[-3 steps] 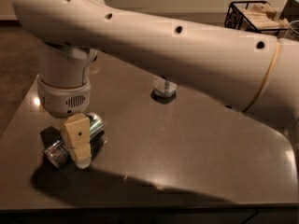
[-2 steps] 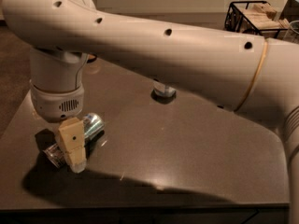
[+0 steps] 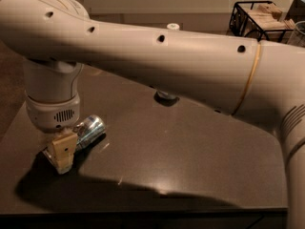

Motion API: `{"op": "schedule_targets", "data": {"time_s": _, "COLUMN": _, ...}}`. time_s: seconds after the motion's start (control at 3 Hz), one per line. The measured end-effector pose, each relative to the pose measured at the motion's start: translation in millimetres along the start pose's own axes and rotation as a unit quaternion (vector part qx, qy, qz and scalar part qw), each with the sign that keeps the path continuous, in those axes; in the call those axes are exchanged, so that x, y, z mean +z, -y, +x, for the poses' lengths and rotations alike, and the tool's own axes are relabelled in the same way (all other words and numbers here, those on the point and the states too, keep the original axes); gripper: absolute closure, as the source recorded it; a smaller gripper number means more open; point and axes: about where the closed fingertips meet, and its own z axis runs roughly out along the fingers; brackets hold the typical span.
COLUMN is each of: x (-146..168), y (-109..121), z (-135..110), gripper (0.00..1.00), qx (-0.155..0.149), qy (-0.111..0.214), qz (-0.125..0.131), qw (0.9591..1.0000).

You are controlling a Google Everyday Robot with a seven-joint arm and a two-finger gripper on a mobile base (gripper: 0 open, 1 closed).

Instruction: Place redbull can upright

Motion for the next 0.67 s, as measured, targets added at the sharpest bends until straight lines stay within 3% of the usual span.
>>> {"op": "schedule_targets", "data": {"time_s": 0.33, "x": 2, "y": -8, "z": 9, "gripper": 0.62, "qx": 0.014, "qy": -0.012, "qz": -0.001, "qw": 0.9998}}
{"op": "schedule_targets", "data": {"time_s": 0.67, "x": -11, "y": -17, "z": 17, "gripper": 0.86, "qx": 0.029, "qy": -0.005, "qz": 0.017, "qw": 0.9994}}
